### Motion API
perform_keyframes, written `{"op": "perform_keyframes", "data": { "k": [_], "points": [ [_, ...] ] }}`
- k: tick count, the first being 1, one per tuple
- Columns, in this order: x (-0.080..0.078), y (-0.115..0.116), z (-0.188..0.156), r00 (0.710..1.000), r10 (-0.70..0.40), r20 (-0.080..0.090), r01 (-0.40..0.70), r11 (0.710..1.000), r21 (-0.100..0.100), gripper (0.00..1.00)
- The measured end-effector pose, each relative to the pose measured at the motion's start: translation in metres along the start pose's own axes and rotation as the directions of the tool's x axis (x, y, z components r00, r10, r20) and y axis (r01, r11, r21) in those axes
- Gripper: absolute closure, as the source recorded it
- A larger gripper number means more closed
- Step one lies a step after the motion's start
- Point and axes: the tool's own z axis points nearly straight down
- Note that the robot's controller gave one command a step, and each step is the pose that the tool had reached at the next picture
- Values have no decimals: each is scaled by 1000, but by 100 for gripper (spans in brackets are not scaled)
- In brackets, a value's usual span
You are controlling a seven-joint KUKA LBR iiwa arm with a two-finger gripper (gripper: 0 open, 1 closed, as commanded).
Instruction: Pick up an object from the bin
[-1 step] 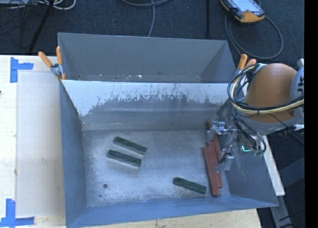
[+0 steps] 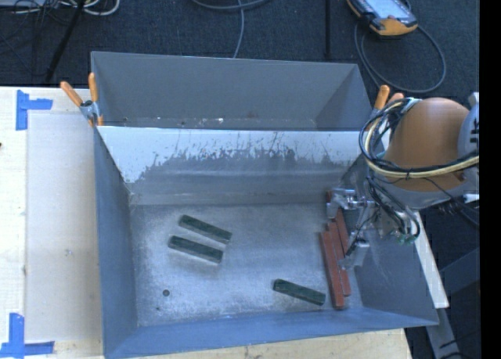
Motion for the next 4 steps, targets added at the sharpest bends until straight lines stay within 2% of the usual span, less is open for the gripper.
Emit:
{"op": "perform_keyframes", "data": {
  "k": [1, 2, 3, 4],
  "points": [
    [28, 13, 34, 996, 89, 2, -89, 996, 0, 0],
    [34, 17, 45, 994, 108, -5, -108, 994, -1, 0],
    [-7, -2, 64, 992, 122, 3, -122, 992, 0, 0],
    [43, 42, 64, 979, 202, 3, -202, 979, 0, 0]
  ]
}}
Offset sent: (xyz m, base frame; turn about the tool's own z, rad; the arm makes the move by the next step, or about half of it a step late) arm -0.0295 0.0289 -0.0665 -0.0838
